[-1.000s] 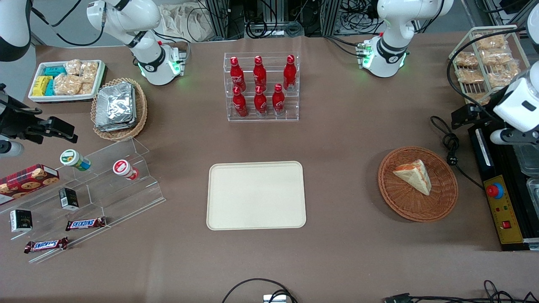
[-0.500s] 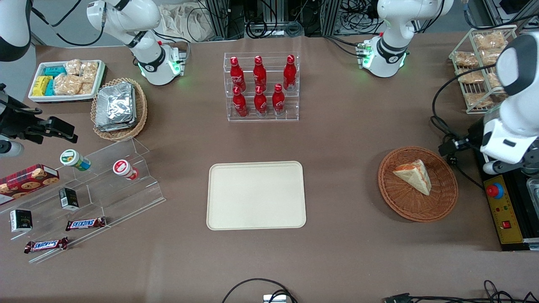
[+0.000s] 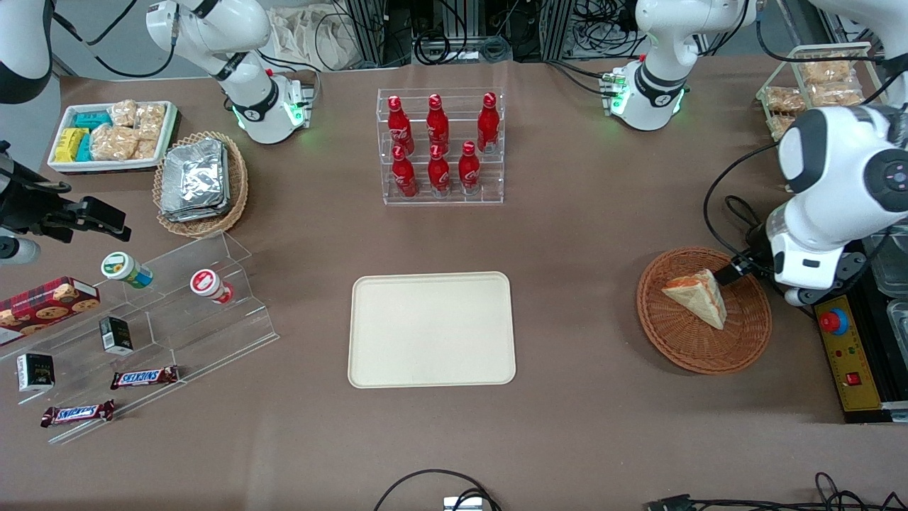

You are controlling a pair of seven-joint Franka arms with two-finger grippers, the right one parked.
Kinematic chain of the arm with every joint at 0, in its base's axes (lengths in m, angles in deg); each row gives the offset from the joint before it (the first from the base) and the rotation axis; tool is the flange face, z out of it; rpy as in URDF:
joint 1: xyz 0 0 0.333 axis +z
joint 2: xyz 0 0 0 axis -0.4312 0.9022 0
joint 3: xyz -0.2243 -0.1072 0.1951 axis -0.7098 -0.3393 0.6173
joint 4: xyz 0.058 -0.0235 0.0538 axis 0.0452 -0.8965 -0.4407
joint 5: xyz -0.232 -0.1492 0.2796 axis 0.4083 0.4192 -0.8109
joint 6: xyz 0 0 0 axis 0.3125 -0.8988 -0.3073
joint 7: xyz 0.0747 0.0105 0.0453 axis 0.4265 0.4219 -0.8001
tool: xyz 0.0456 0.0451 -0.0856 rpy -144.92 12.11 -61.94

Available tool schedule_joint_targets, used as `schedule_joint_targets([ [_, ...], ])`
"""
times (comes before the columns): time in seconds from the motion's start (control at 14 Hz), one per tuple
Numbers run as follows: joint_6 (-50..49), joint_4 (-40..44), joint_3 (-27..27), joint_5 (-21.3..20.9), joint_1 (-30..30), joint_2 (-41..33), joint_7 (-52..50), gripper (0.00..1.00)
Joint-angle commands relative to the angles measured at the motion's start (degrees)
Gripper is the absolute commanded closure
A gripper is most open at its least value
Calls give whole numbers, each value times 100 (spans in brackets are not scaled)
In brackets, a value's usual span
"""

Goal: Place sandwich from basket to tray
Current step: 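Move the left gripper over the wrapped sandwich in the wicker basket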

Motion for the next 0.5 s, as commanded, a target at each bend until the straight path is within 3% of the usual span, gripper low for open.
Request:
schedule_joint_targets([
  [0.0,678,-637,-7,-98,10,-152,-579,0],
  [0.43,1743,-1175,2,-309,10,207,-1239,0],
])
